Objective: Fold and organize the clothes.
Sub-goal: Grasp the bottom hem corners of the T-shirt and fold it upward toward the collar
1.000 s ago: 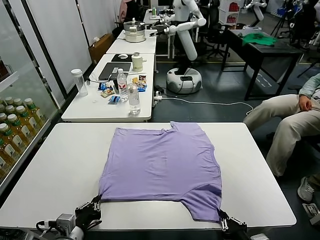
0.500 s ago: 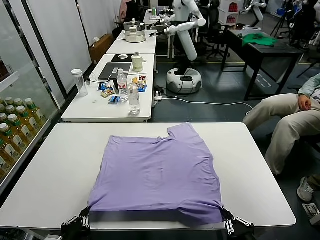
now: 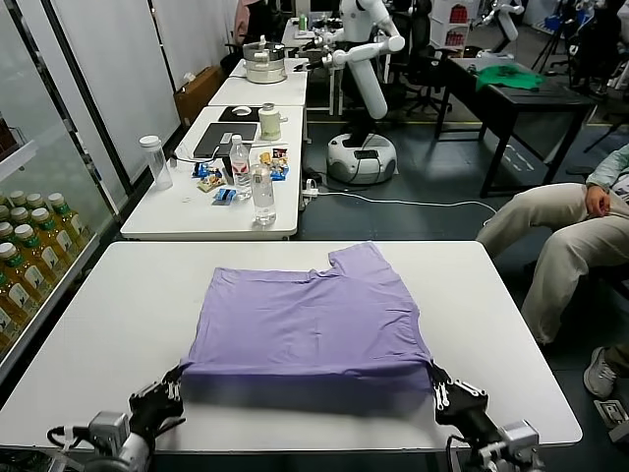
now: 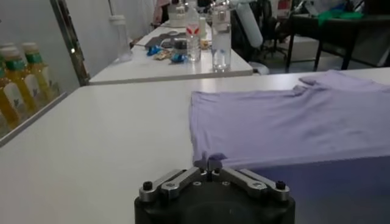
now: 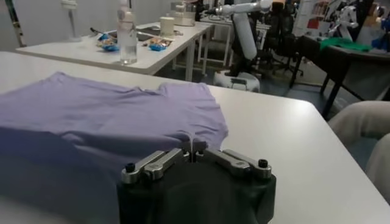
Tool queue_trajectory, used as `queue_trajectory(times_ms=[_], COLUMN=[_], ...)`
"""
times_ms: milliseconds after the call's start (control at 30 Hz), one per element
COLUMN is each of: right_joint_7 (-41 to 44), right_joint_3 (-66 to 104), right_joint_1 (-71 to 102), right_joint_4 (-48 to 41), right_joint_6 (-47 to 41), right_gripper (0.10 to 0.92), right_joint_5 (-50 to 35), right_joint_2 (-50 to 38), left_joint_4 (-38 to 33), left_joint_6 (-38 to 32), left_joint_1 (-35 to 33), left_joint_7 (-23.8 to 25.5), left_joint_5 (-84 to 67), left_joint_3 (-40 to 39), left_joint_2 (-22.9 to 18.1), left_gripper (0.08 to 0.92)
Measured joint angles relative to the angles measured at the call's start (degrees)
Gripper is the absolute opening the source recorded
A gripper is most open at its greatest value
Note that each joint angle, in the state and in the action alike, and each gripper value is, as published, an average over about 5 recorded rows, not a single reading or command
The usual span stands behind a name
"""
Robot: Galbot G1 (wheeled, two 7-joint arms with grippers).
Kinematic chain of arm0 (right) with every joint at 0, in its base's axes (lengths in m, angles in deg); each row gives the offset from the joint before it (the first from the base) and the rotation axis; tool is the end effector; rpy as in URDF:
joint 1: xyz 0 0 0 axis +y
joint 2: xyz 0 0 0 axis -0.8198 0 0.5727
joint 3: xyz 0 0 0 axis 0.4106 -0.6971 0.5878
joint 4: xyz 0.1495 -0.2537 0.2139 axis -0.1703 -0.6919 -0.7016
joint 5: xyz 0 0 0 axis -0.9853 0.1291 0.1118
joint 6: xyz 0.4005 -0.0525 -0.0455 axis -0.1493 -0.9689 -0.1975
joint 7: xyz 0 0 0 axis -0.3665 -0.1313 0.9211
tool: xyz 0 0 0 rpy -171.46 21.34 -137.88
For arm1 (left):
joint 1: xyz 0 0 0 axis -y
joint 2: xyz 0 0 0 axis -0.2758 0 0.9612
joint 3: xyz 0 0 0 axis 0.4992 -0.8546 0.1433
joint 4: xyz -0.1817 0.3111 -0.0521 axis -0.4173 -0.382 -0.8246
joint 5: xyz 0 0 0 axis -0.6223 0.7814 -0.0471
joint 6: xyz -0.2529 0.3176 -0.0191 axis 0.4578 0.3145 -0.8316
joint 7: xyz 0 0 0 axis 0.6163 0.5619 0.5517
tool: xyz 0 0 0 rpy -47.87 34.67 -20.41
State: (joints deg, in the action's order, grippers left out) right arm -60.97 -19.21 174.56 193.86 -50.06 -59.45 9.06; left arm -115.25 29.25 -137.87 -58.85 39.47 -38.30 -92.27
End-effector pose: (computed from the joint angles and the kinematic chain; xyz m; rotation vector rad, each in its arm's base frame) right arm 0.2240 -0.0435 -0.2416 0.3416 -2.7717 0.1915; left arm 0.2279 0.0851 -0.2612 -0.0461 -2.6857 -0.0936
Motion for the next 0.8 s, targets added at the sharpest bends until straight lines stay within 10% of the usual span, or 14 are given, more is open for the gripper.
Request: queue_trajectory(times_ms=[367,800], right_joint_7=[-0.28,-1.06], right_joint_3=[-3.45,-5.84], right_joint_1=[-5.85,-9.3], right_joint_4=[-5.79,-9.86], right_joint_6=[-1.48,-2.29], right_gripper=[0.136,0.478], right_joint_5=[1.6,2.28], right_joint_2=[0.97,2.66], left_joint_4=[6.09,13.9], left_joint_6=[0.15,-0.28], left_joint_1=[8.3,15.26], left_joint_7=[4.45,6.82], left_joint_5=[0.27,4.03], left_joint_3=[-1.51,-3.0], left_joint_2=[-0.5,-2.28], left_gripper=[0.084,0.332])
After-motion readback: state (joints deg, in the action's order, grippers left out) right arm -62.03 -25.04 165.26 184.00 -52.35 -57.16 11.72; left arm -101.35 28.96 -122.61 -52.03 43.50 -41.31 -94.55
